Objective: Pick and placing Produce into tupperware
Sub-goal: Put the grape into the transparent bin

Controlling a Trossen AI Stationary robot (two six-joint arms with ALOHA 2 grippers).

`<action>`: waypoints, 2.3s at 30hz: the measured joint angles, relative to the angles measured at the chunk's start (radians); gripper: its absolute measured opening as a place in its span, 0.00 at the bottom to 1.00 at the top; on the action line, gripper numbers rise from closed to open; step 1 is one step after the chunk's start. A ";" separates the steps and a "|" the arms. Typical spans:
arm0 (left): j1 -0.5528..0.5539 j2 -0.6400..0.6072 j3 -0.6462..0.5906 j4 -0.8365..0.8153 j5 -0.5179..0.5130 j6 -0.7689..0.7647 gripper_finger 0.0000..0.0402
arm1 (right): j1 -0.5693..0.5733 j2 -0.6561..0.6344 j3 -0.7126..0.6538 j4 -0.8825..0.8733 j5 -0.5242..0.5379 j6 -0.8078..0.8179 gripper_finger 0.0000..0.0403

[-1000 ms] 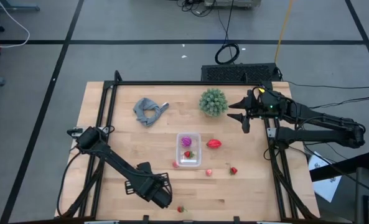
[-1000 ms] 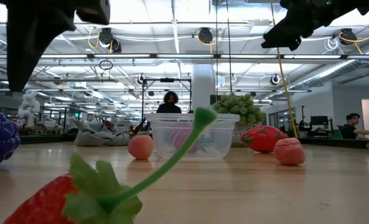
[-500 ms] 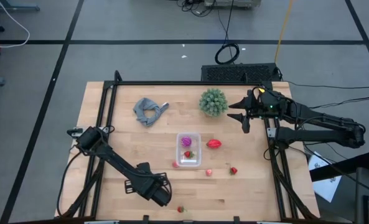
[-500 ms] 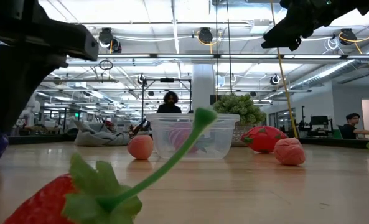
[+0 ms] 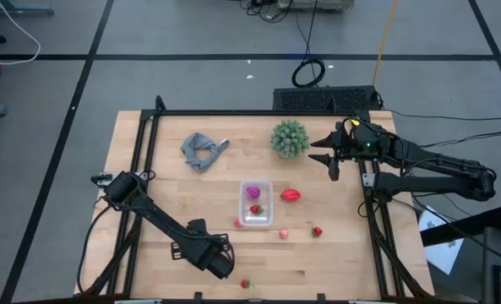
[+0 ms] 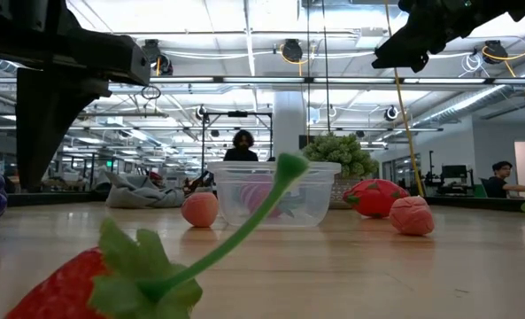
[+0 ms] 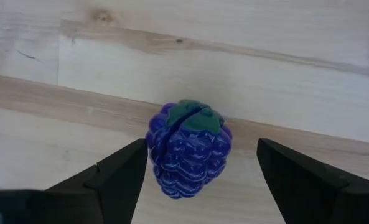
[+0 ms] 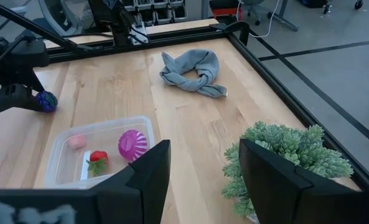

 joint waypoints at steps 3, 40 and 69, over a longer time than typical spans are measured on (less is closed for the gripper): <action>0.000 0.000 -0.002 0.002 0.000 0.001 0.77 | 0.000 0.000 0.000 0.000 0.000 0.000 0.45; 0.001 -0.031 -0.117 0.159 0.004 0.058 0.60 | 0.000 0.000 0.000 0.001 0.000 0.000 0.45; 0.449 -0.260 -0.115 0.577 -0.274 0.885 0.60 | 0.000 0.000 0.000 0.001 0.000 -0.027 0.45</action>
